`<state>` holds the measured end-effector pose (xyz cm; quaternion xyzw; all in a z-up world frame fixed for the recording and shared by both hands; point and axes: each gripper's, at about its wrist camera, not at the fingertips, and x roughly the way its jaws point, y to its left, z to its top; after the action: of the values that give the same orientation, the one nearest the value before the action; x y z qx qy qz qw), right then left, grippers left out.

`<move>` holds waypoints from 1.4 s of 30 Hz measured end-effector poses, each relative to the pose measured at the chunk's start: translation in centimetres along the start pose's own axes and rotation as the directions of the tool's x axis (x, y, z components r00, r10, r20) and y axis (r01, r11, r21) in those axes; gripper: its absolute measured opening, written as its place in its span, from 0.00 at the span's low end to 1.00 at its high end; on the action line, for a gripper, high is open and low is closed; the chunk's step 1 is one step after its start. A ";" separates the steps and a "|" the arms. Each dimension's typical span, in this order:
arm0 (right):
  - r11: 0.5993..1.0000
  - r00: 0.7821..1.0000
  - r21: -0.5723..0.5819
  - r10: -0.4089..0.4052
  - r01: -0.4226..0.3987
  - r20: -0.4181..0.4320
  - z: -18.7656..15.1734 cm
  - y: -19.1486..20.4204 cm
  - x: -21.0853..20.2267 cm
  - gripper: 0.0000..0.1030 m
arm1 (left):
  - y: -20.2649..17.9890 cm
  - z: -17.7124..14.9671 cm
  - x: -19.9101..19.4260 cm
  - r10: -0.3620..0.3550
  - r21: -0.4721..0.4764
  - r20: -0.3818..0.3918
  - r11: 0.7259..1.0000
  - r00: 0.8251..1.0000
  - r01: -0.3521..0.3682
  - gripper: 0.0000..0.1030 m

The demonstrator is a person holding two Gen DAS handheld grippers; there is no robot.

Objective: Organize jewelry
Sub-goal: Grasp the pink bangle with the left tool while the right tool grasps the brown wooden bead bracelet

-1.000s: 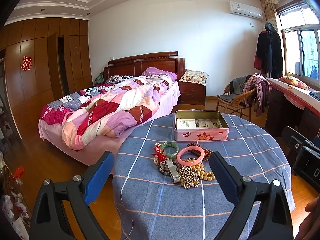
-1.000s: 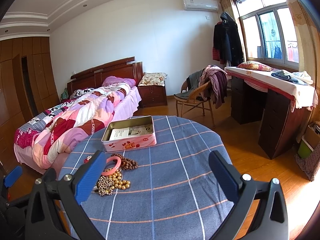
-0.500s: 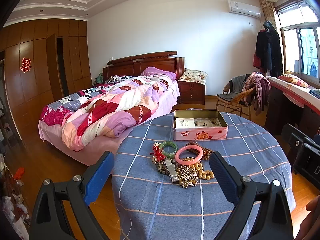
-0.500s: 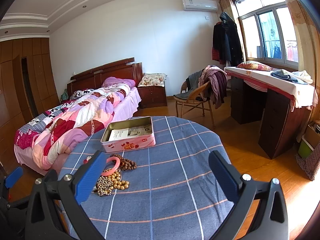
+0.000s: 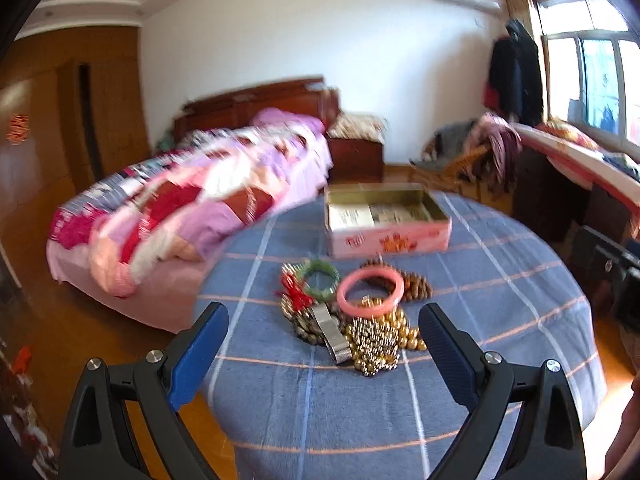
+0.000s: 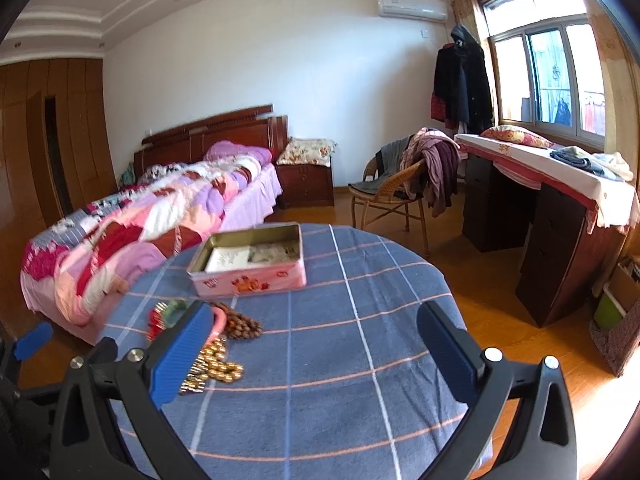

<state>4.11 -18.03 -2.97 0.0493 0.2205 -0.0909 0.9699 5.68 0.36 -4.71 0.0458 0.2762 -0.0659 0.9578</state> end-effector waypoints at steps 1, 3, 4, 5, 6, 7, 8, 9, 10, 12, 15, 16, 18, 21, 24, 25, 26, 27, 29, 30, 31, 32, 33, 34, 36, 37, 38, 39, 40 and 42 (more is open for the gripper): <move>1.000 1.000 0.001 0.008 -0.008 -0.018 -0.1 -0.2 0.8 0.88 | 0.2 0.0 1.1 -0.021 -0.002 -0.018 1.000 1.000 0.021 0.92; 0.999 0.997 0.007 0.035 -0.035 -0.071 -0.6 -0.6 2.8 0.83 | 0.1 0.1 2.6 -0.061 0.000 -0.026 0.998 0.998 0.061 0.85; 0.999 0.995 0.012 0.043 -0.042 -0.091 -0.8 -0.9 3.7 0.81 | -0.2 0.3 3.5 -0.088 0.012 -0.031 0.996 0.996 0.088 0.83; 0.999 0.993 0.017 0.046 -0.044 -0.106 -0.9 -1.1 4.5 0.80 | -0.6 0.4 4.3 -0.116 0.030 -0.036 0.993 0.993 0.117 0.83; 0.999 0.992 0.020 0.046 -0.044 -0.117 -1.1 -1.2 5.0 0.80 | -1.1 0.6 4.9 -0.139 0.046 -0.041 0.989 0.989 0.141 0.80; 0.999 0.990 0.026 0.044 -0.041 -0.133 -1.3 -1.5 5.7 0.80 | -1.6 0.8 5.7 -0.164 0.063 -0.050 0.984 0.985 0.167 0.74; 0.999 0.988 0.035 0.043 -0.038 -0.150 -1.5 -1.8 6.5 0.80 | -2.4 0.9 6.7 -0.185 0.082 -0.066 0.978 0.981 0.190 0.73; 0.998 0.986 0.043 0.044 -0.037 -0.161 -1.7 -2.0 6.8 0.80 | -3.0 1.0 7.3 -0.195 0.097 -0.076 0.975 0.978 0.202 0.73; 0.998 0.983 0.054 0.050 -0.041 -0.177 -1.9 -2.3 7.3 0.80 | -3.6 1.2 8.2 -0.199 0.115 -0.086 0.971 0.976 0.208 0.73; 0.996 0.975 0.072 0.072 -0.058 -0.208 -2.2 -2.6 8.0 0.75 | -4.6 1.5 10.5 -0.182 0.141 -0.125 0.970 0.975 0.199 0.73; 0.995 0.968 0.071 0.086 -0.071 -0.234 -2.4 -2.7 8.6 0.72 | -5.3 1.4 13.2 -0.164 0.154 -0.194 0.969 0.967 0.195 0.64; 0.995 0.968 0.066 0.087 -0.073 -0.237 -2.4 -2.6 8.7 0.72 | -5.4 1.4 14.2 -0.164 0.148 -0.233 0.968 0.958 0.202 0.47; 0.995 0.966 0.056 0.091 -0.079 -0.244 -2.2 -2.4 9.1 0.72 | -5.2 1.5 15.4 -0.184 0.117 -0.286 0.967 0.940 0.225 0.28; 0.994 0.960 0.055 0.107 -0.096 -0.258 -1.9 -2.0 9.8 0.72 | -4.5 1.7 16.0 -0.218 0.071 -0.304 0.965 0.927 0.251 0.16; 0.993 0.954 0.029 0.120 -0.116 -0.275 -1.6 -1.4 10.9 0.72 | -3.4 2.1 15.5 -0.275 0.019 -0.266 0.957 0.924 0.290 0.11; 0.992 0.951 0.021 0.127 -0.127 -0.281 -1.5 -1.2 11.3 0.72 | -3.2 2.3 15.2 -0.285 0.013 -0.245 0.955 0.927 0.297 0.11; 0.989 0.946 0.016 0.144 -0.146 -0.292 -1.4 -0.8 11.8 0.72 | -2.8 2.5 14.7 -0.292 0.005 -0.223 0.954 0.930 0.300 0.11; 0.987 0.942 0.014 0.157 -0.160 -0.298 -1.3 -0.6 12.1 0.71 | -2.1 2.9 14.1 -0.303 -0.015 -0.201 0.952 0.932 0.307 0.11; 0.978 0.927 0.009 0.202 -0.210 -0.317 -0.8 0.2 13.0 0.67 | -0.8 3.4 13.0 -0.334 -0.064 -0.156 0.942 0.929 0.328 0.10; 0.971 0.917 0.007 0.228 -0.239 -0.328 -0.5 0.8 13.6 0.64 | -0.2 3.7 12.5 -0.342 -0.079 -0.132 0.939 0.930 0.334 0.10; 0.961 0.903 0.007 0.263 -0.277 -0.340 -0.1 1.6 14.3 0.64 | 0.5 4.0 11.8 -0.341 -0.085 -0.106 0.939 0.934 0.333 0.10; 0.952 0.891 -0.001 0.287 -0.307 -0.353 0.0 2.3 14.9 0.64 | 1.0 4.1 11.4 -0.333 -0.087 -0.086 0.941 0.939 0.326 0.10; 0.939 0.875 -0.022 0.312 -0.344 -0.371 0.1 3.5 15.8 0.62 | 1.7 4.3 10.8 -0.323 -0.092 -0.062 0.944 0.944 0.317 0.10; 0.931 0.866 -0.039 0.321 -0.363 -0.383 0.0 4.3 16.2 0.60 | 2.2 4.4 10.7 -0.316 -0.094 -0.050 0.946 0.948 0.310 0.10; 0.912 0.842 -0.083 0.332 -0.401 -0.425 -0.5 6.4 17.9 0.55 | 3.1 4.5 10.6 -0.283 -0.097 -0.030 0.955 0.959 0.280 0.10; 0.906 0.832 -0.089 0.336 -0.413 -0.442 -0.8 7.0 18.5 0.49 | 3.6 4.4 10.6 -0.281 -0.108 -0.030 0.955 0.959 0.276 0.10; 0.904 0.821 -0.098 0.328 -0.417 -0.468 -1.3 7.7 19.3 0.47 | 4.0 4.4 10.9 -0.285 -0.120 -0.036 0.953 0.958 0.279 0.10; 0.907 0.836 -0.130 0.303 -0.400 -0.459 -1.5 8.0 19.4 0.46 | 4.3 4.1 11.2 -0.282 -0.129 -0.046 0.953 0.958 0.275 0.10; 0.908 0.847 -0.171 0.271 -0.384 -0.458 -1.6 8.5 19.5 0.45 | 4.6 4.0 11.3 -0.280 -0.131 -0.052 0.953 0.959 0.272 0.10; 0.903 0.837 -0.177 0.271 -0.393 -0.475 -1.9 8.7 19.7 0.45 | 4.6 3.5 11.7 -0.286 -0.134 -0.069 0.952 0.956 0.275 0.10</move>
<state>22.47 -12.30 -12.74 -0.0247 0.4315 0.1241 0.8932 18.05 3.29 -7.75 -0.0503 0.3253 -0.1819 0.9266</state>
